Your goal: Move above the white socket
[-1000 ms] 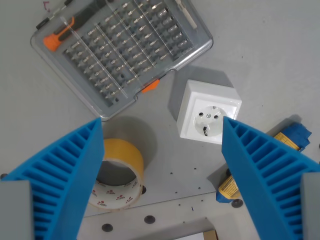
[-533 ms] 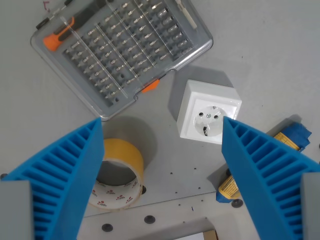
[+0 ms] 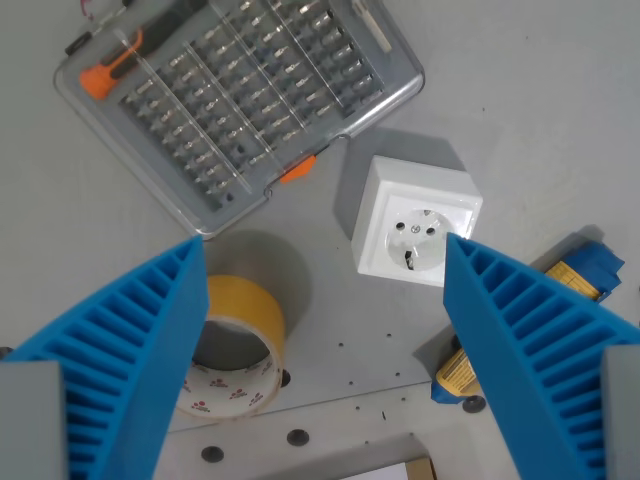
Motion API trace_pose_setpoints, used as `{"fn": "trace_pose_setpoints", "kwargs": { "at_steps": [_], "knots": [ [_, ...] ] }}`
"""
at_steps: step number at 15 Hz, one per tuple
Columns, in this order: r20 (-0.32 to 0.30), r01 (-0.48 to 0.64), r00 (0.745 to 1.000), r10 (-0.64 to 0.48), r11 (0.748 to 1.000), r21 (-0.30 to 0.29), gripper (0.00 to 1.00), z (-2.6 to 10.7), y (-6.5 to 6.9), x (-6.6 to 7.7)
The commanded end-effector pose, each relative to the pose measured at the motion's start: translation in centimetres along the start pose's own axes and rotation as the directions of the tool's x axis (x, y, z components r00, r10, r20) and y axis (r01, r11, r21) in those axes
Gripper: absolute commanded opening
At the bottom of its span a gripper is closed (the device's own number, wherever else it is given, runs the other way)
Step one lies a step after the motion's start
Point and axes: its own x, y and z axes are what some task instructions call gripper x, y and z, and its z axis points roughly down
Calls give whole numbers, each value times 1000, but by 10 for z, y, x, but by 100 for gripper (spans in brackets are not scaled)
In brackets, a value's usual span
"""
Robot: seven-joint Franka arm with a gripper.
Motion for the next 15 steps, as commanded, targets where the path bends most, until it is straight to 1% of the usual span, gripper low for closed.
{"fn": "trace_pose_setpoints", "kwargs": {
  "at_steps": [1, 7, 15],
  "knots": [
    [-43, -57, 997, 58, 998, 8, 100, 7, 4, -5],
    [-83, -93, 992, 95, 995, 18, 100, 26, 12, -13],
    [-86, -147, 985, 149, 989, 22, 100, 54, 24, -26]
  ]
}}
